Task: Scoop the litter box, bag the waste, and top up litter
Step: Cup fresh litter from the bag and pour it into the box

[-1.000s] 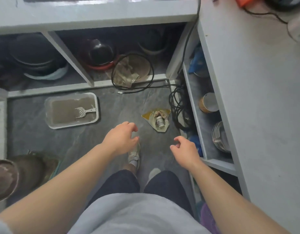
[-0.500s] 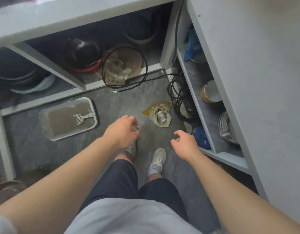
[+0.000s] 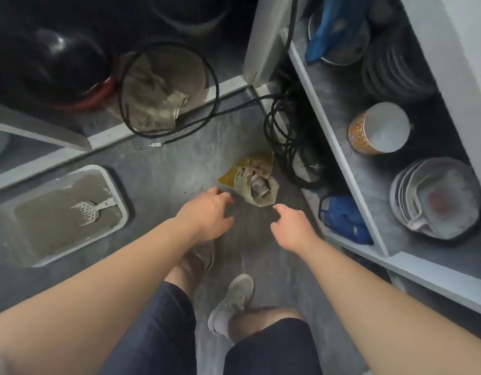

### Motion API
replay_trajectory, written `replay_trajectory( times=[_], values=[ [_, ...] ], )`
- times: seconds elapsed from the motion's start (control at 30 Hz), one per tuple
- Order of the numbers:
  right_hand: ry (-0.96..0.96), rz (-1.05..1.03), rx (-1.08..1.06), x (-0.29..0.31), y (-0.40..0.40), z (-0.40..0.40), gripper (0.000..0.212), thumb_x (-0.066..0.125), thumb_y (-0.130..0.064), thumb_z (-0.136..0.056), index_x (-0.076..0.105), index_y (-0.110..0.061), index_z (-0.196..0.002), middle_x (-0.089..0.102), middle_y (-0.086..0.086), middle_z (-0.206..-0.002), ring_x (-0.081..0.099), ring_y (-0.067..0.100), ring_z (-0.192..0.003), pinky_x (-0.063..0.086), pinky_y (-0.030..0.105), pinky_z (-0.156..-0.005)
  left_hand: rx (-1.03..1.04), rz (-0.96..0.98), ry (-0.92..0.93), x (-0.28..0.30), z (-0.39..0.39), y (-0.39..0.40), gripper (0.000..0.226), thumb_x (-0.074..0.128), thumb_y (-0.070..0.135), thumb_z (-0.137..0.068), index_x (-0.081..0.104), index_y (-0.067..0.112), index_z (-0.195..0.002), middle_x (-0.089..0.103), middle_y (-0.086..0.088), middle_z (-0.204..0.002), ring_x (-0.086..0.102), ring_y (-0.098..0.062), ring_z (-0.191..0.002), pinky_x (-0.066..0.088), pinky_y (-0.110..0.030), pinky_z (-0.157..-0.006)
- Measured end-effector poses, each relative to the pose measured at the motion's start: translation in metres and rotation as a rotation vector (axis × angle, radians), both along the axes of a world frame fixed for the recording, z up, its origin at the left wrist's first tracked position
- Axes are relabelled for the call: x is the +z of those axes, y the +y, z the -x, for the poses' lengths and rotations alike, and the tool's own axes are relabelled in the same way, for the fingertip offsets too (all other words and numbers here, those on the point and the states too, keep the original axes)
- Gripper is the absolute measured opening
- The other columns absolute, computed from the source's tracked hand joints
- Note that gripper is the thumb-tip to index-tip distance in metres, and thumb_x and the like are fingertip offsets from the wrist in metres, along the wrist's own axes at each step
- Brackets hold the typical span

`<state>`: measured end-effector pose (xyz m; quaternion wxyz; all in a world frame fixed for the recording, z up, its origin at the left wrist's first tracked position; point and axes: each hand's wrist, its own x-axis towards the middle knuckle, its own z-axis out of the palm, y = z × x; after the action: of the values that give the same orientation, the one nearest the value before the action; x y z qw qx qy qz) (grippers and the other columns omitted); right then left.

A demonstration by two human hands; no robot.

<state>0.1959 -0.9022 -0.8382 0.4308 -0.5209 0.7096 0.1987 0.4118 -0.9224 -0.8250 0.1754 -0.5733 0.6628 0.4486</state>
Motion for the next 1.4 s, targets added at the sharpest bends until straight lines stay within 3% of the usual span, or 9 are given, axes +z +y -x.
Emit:
replay_trajectory(
  times=[0.1,0.23,0.57,0.67,0.8,0.9,1.03,1.1,1.4],
  values=[
    [0.013,0.007,0.076,-0.061,-0.010,0.002,0.044,0.045,-0.013,-0.094,0.049,-0.018,-0.138,0.064,0.014,-0.115,0.062,0.035,-0.103,0.052,0.037,-0.077,-0.063,-0.014,-0.021,-0.060,0.008,-0.014,0.056,0.057,0.042,-0.090,0.045,0.030,-0.143,0.044,-0.007,-0.140,0.051,-0.031,-0.124,0.047,-0.045,-0.102],
    [0.003,0.029,0.135,-0.145,-0.022,0.009,0.048,0.048,-0.012,-0.094,0.048,-0.015,-0.142,0.058,0.020,-0.131,0.059,0.039,-0.117,0.051,0.040,-0.096,-0.155,0.009,-0.051,-0.135,0.027,-0.033,0.062,0.055,0.045,-0.089,0.037,0.036,-0.148,0.038,-0.006,-0.146,0.045,-0.030,-0.130,0.045,-0.044,-0.104],
    [-0.015,0.097,0.288,-0.307,-0.050,0.019,0.045,0.040,-0.018,-0.105,0.039,-0.015,-0.150,0.054,0.020,-0.138,0.055,0.038,-0.122,0.043,0.042,-0.099,-0.414,0.025,-0.175,-0.263,0.074,-0.067,0.079,0.054,0.043,-0.093,0.009,0.042,-0.157,0.023,-0.010,-0.160,0.041,-0.033,-0.136,0.043,-0.041,-0.105],
    [-0.078,0.156,0.226,-0.331,-0.061,0.023,0.046,0.026,-0.032,-0.109,0.041,-0.016,-0.150,0.045,0.011,-0.150,0.042,0.028,-0.139,0.026,0.030,-0.113,-0.452,0.036,-0.212,-0.276,0.089,-0.076,0.076,0.054,0.041,-0.093,0.013,0.040,-0.156,0.025,-0.010,-0.159,0.043,-0.033,-0.136,0.042,-0.042,-0.108],
    [-0.037,0.246,0.378,-0.375,-0.062,0.035,0.049,0.027,-0.040,-0.106,0.049,-0.019,-0.144,0.053,0.012,-0.144,0.052,0.032,-0.128,0.040,0.039,-0.106,-0.602,0.028,-0.255,-0.282,0.109,-0.084,0.065,0.052,0.036,-0.096,0.027,0.023,-0.154,0.041,-0.009,-0.153,0.037,-0.030,-0.142,0.037,-0.036,-0.109],
    [0.038,0.322,0.396,-0.422,-0.065,0.037,0.081,0.018,-0.072,-0.082,0.060,-0.023,-0.132,0.065,0.006,-0.129,0.059,0.029,-0.121,0.041,0.038,-0.107,-0.662,0.020,-0.289,-0.280,0.116,-0.085,0.050,0.051,0.034,-0.098,0.045,0.017,-0.145,0.049,-0.010,-0.146,0.050,-0.028,-0.129,0.041,-0.034,-0.104],
    [-0.056,0.343,0.283,-0.404,-0.056,0.039,0.046,0.037,-0.032,-0.100,0.041,-0.027,-0.146,0.059,0.010,-0.137,0.059,0.031,-0.120,0.047,0.039,-0.102,-0.615,-0.009,-0.329,-0.273,0.115,-0.085,0.060,0.052,0.035,-0.100,0.030,0.025,-0.155,0.032,-0.002,-0.159,0.039,-0.024,-0.140,0.033,-0.029,-0.107],
    [-0.074,0.367,0.260,-0.395,-0.046,0.043,0.051,0.041,-0.018,-0.102,0.031,-0.026,-0.152,0.055,0.009,-0.141,0.058,0.030,-0.122,0.048,0.037,-0.100,-0.596,-0.009,-0.332,-0.272,0.115,-0.085,0.065,0.053,0.038,-0.100,0.023,0.029,-0.157,0.024,0.000,-0.163,0.035,-0.023,-0.143,0.030,-0.028,-0.109],
    [-0.030,0.370,0.335,-0.403,-0.056,0.031,0.047,0.038,-0.008,-0.101,0.039,-0.016,-0.147,0.057,0.019,-0.134,0.058,0.037,-0.121,0.049,0.041,-0.098,-0.614,-0.004,-0.375,-0.275,0.116,-0.079,0.071,0.052,0.043,-0.098,0.016,0.033,-0.158,0.011,0.006,-0.166,0.032,-0.022,-0.144,0.031,-0.031,-0.111]
  ],
)
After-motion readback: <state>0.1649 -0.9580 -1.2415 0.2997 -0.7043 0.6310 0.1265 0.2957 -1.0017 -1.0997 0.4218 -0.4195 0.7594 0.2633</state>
